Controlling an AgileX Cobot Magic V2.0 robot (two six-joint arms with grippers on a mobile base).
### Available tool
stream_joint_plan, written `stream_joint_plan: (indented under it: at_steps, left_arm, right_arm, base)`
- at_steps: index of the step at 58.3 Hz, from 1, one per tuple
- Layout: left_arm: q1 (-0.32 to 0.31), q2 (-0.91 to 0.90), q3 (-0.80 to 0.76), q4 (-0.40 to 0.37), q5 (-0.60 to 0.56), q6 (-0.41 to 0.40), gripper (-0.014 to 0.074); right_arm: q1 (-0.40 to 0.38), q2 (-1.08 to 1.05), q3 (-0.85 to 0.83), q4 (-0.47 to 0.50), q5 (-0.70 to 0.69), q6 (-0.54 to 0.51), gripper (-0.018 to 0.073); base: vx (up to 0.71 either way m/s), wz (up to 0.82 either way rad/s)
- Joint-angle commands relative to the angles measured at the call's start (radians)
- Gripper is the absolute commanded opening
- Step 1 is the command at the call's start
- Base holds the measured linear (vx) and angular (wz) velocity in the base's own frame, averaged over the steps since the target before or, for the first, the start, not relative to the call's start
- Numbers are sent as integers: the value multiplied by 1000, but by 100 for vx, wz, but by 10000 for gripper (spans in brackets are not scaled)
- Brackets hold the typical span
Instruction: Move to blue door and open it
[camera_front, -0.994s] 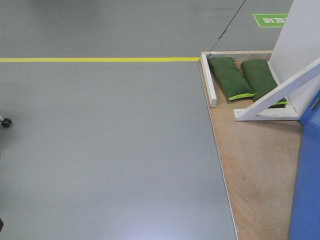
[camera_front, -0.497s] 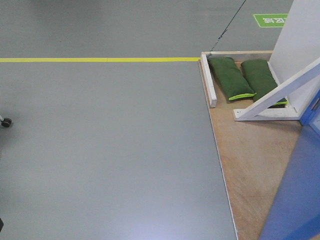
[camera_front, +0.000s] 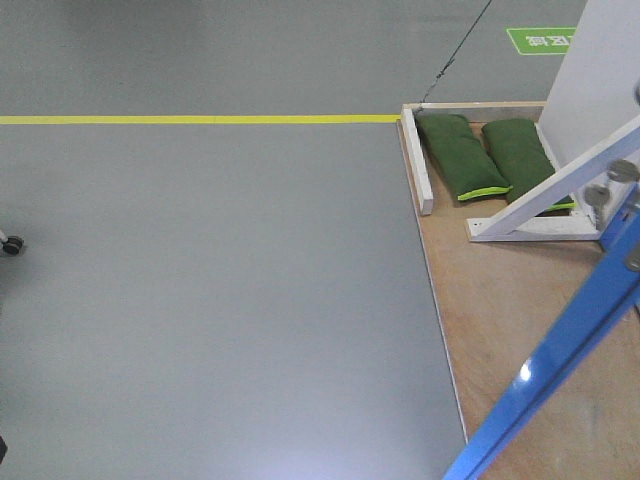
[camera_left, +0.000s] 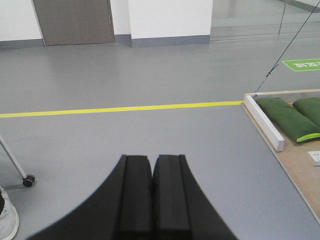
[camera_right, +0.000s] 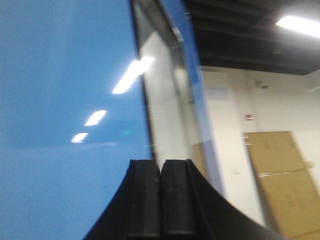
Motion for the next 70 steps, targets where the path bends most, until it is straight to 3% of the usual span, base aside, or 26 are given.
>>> stream_joint_plan:
  at_steps: [1,10,22,29,58,70]
  left_arm:
    - [-7,-12,-26,-2,-84,-7,73]
    - [-7,-12,-26,-2,-84,-7,73]
    - [-7,-12,-26,-2,-84,-7,73]
    - [-7,-12,-26,-2,-84,-7,73]
    - [-7,-12,-26,-2,-84,-7,73]
    - [-7,-12,-26,-2,-84,-7,73]
  right_arm:
    - [87,-26,-31,-44,-46,-8,12]
    - [210,-26,-31,-44,15,-8,12]
    - [339,-4,-31,-42,231,-7,12]
    - [364,19,-31,-9,250,-3,12]
    - [388,88,-31,372,332,1,12]
    - [460,91,-31,413,344,0,12]
  base:
    - [0,0]
    - [0,0]
    - [0,0]
    - [0,0]
    - [0,0]
    - [0,0]
